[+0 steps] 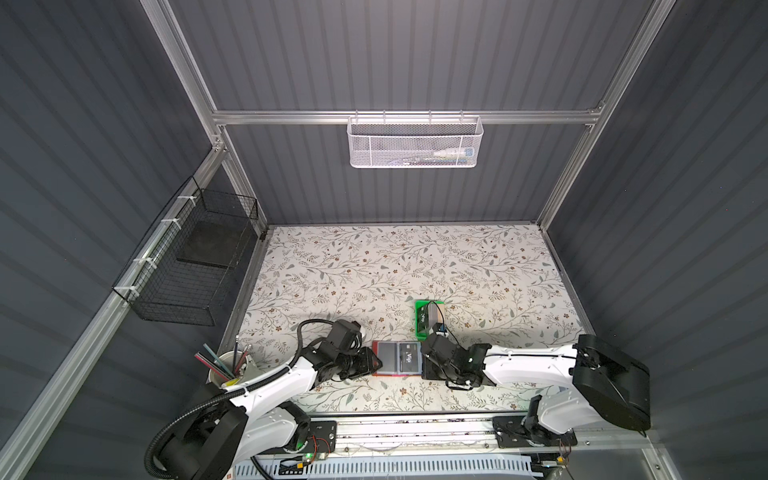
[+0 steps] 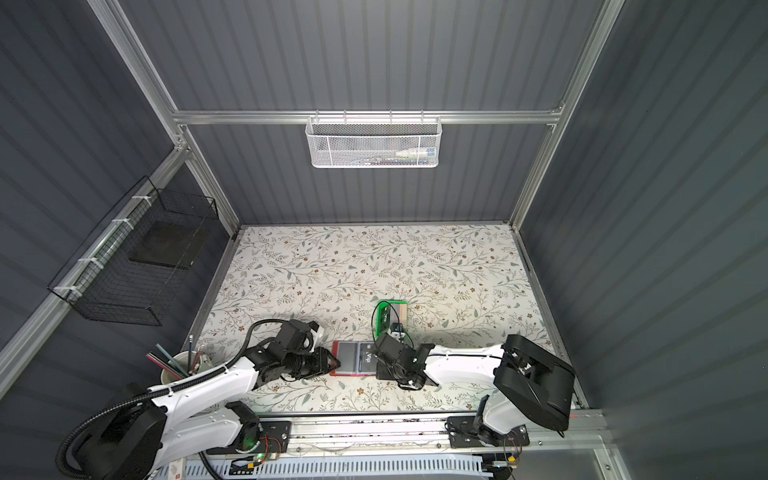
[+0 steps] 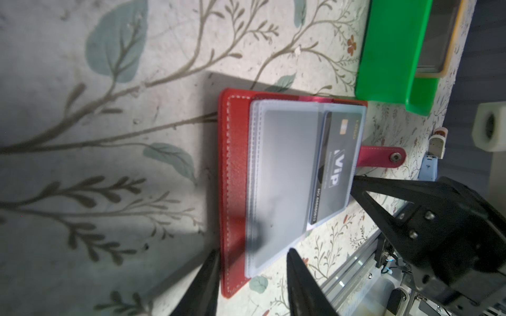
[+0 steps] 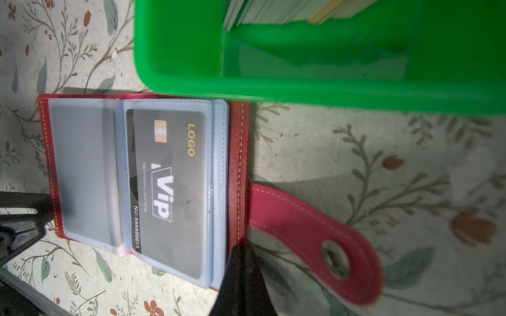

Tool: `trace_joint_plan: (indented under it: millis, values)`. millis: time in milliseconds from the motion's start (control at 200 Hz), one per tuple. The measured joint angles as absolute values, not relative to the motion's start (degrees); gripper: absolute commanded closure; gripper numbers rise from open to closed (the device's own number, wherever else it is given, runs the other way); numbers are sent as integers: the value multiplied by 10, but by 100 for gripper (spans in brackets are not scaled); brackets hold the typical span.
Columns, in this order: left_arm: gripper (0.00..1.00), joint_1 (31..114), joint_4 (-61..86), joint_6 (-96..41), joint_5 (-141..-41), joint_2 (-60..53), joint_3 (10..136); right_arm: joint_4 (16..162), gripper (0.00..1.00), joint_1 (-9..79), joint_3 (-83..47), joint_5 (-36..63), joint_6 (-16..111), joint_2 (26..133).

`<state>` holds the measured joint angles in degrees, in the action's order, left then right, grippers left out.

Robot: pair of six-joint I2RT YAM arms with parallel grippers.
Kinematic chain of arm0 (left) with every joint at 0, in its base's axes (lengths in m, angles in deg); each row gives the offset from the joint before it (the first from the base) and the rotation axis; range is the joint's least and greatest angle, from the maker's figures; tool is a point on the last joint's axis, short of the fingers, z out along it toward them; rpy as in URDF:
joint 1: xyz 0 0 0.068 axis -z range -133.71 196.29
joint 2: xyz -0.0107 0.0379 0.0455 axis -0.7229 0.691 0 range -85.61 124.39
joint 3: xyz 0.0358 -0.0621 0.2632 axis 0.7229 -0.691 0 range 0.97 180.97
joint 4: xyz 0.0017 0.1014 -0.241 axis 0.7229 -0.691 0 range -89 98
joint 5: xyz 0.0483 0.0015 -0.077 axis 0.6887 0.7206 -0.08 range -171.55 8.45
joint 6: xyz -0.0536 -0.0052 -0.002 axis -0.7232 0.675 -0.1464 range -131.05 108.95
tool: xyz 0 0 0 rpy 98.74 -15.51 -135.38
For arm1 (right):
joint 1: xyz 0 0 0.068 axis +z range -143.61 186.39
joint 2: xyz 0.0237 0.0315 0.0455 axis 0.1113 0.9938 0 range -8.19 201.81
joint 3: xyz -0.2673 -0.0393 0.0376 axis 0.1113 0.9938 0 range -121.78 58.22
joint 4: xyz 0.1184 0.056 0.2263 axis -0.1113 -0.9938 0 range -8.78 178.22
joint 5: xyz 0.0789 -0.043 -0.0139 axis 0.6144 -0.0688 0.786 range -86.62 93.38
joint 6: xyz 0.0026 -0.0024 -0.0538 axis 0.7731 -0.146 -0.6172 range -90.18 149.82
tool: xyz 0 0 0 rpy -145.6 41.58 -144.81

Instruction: Put the credit cards into the card holder

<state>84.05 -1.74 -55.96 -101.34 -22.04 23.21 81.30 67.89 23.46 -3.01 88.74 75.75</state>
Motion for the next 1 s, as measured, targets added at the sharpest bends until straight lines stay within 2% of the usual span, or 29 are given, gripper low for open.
trace_joint_plan:
  millis: [295,715,1001]
  values:
    - [61,840,-19,-551,-1046,-240,254,813,97,680,224,-31,887,769]
    - [54,841,136,-599,-1133,-223,252,812,97,680,223,-31,887,769]
    - [53,888,207,-622,-1133,-168,250,813,97,680,224,-30,885,767]
